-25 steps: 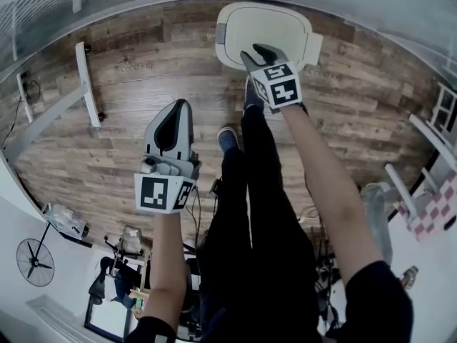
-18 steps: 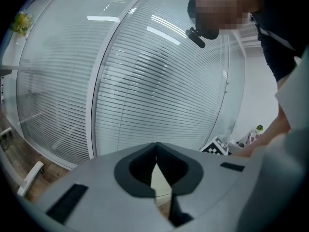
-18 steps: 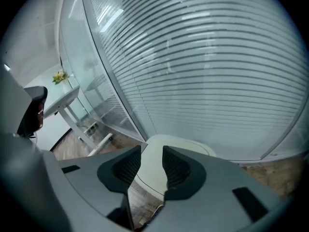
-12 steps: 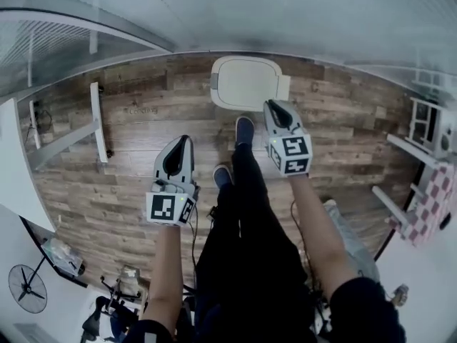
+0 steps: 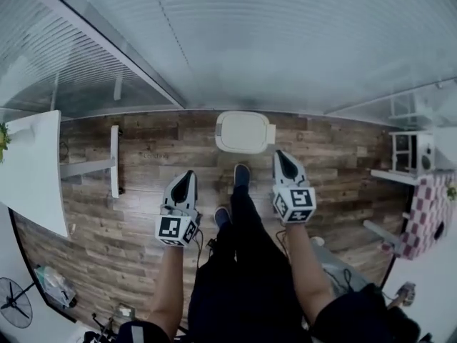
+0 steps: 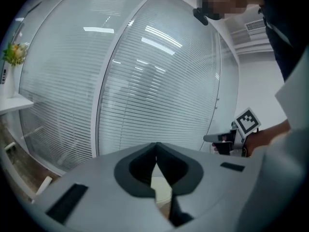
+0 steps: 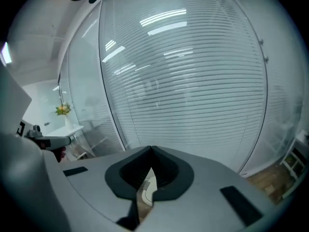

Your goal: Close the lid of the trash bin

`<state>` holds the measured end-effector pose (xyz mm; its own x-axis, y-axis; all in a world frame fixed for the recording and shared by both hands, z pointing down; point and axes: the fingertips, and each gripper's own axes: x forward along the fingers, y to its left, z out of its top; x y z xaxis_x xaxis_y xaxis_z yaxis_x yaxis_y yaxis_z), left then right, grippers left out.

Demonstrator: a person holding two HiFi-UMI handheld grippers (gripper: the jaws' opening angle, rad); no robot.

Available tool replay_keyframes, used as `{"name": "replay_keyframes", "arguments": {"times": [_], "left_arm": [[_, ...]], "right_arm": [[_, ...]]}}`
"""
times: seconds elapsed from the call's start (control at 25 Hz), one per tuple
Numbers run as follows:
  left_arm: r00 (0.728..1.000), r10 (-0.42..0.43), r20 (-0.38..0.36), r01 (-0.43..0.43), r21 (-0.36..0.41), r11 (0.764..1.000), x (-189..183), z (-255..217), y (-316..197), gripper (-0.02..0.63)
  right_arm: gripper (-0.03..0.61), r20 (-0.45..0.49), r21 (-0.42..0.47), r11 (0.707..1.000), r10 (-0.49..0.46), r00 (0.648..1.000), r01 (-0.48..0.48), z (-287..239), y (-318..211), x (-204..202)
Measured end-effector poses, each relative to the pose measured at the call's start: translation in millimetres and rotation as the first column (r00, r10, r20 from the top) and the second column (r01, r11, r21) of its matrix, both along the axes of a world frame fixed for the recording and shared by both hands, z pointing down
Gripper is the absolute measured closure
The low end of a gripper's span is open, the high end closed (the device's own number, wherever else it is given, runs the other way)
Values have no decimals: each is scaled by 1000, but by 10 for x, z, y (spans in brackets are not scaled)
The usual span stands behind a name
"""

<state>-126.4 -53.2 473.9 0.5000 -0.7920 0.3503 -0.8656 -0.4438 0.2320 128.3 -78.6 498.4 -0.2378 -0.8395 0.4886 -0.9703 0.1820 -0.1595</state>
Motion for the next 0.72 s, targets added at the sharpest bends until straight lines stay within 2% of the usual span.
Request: {"name": "replay_keyframes", "arguments": {"times": [0.2,0.4,0.56,0.72], "left_arm": [[1000,-21,4,21,28,999,-109,-293,148,606],[999,-31,-43,34,68,997,-155,-641,361,606],[998,-34,-47,40,122,992,-163,-956,468,606],[999,12,-45,-4,180,984,-92,-1192,578,606]], "right_arm": [[572,-3,53,999,7,1000,-7,-598,263,-57],[572,-45,156,988,25,999,-18,-1074,477,-53],[572,-60,201,978,75,995,-62,-1266,635,35],[572,-70,233,969,100,992,-82,-1351,889,97]]}}
